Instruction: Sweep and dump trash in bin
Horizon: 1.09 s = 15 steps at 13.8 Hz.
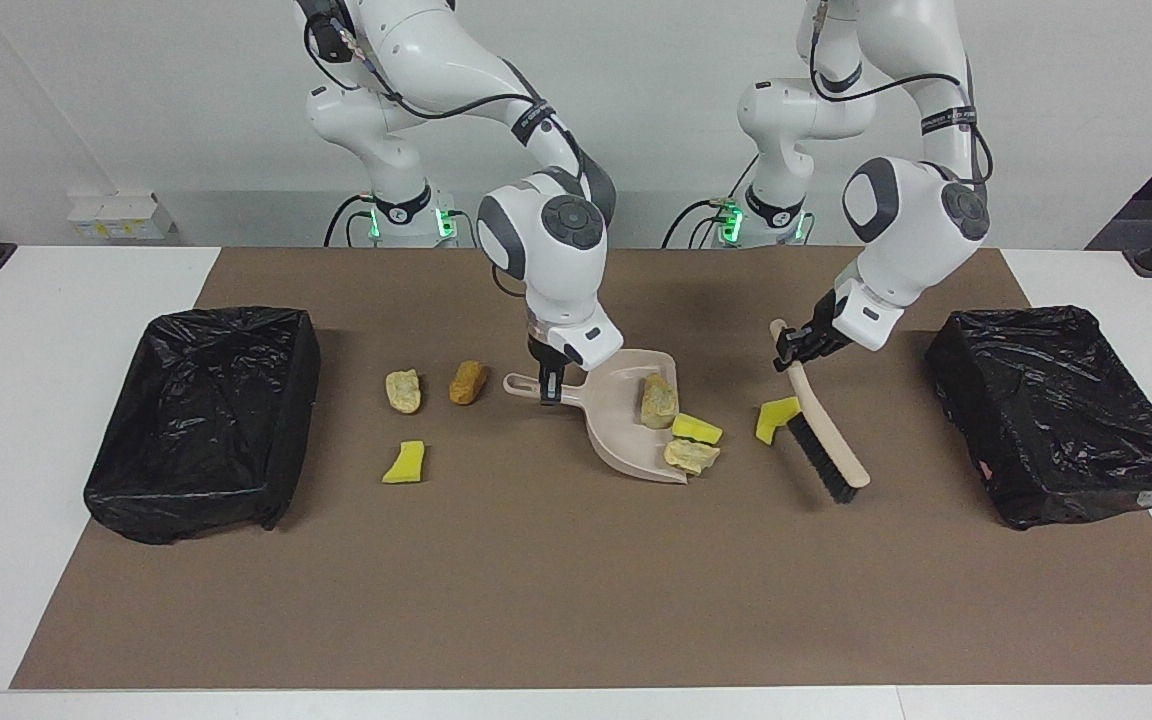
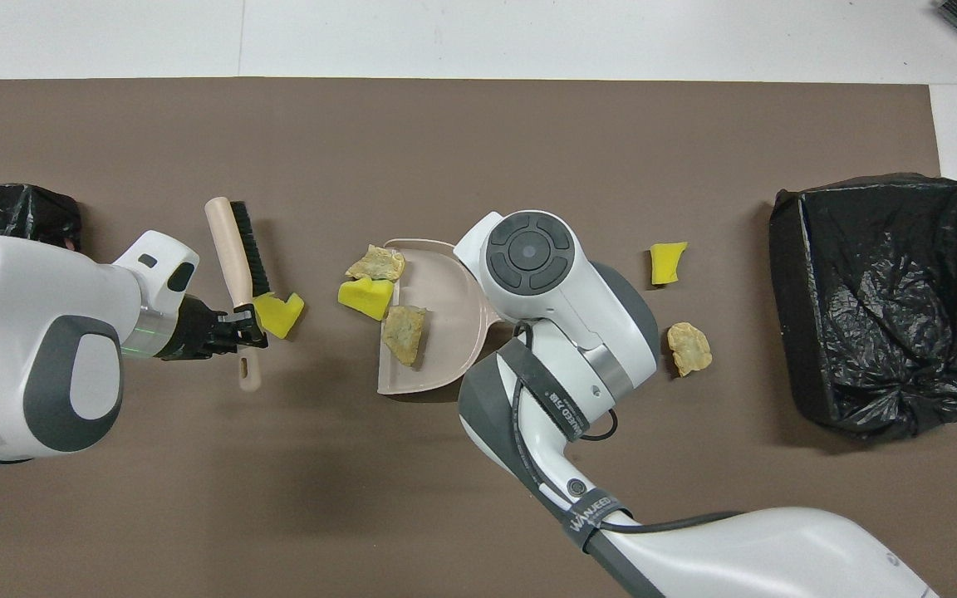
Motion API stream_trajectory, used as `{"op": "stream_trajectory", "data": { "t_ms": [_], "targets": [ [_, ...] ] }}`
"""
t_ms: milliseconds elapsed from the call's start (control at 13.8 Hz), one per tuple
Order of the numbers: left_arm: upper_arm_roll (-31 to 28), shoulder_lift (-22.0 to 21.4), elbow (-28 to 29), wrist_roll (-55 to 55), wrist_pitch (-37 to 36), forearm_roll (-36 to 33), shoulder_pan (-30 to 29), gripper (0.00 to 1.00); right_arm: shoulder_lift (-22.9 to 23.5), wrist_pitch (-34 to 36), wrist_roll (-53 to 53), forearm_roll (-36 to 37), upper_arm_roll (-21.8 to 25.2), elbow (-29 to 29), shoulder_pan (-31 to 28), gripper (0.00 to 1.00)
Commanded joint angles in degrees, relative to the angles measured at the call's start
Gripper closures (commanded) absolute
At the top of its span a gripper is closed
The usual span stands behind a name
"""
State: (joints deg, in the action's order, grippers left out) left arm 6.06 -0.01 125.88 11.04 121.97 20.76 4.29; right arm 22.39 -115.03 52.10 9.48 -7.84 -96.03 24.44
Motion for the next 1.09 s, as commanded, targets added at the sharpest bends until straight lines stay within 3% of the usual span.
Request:
{"op": "stream_trajectory", "data": {
  "t_ms": [0,290,435,1015],
  "targets": [
    [0.09,-3.93,3.93,0.30,-1.98,-0.54,2.90,1.00,-0.94,-1.42,1.60,1.24,-0.42,-1.61,-0.45,1.00],
    [0.18,-5.09,4.82,6.79,-2.71,-0.11,10.19,1.00,-1.03,-1.34,1.60,1.24,-0.42,-1.79,-0.45,1.00],
    [0.18,-5.09,4.73,7.60,-2.09,0.51,10.82,1.00,-1.03,-1.42,1.51,1.24,-0.42,-1.79,-0.45,1.00],
    [0.18,-0.08,3.68,10.39,13.54,8.07,12.76,1.00,-1.03,-1.34,0.90,1.16,-0.42,-1.79,-0.36,1.00]
  ]
}}
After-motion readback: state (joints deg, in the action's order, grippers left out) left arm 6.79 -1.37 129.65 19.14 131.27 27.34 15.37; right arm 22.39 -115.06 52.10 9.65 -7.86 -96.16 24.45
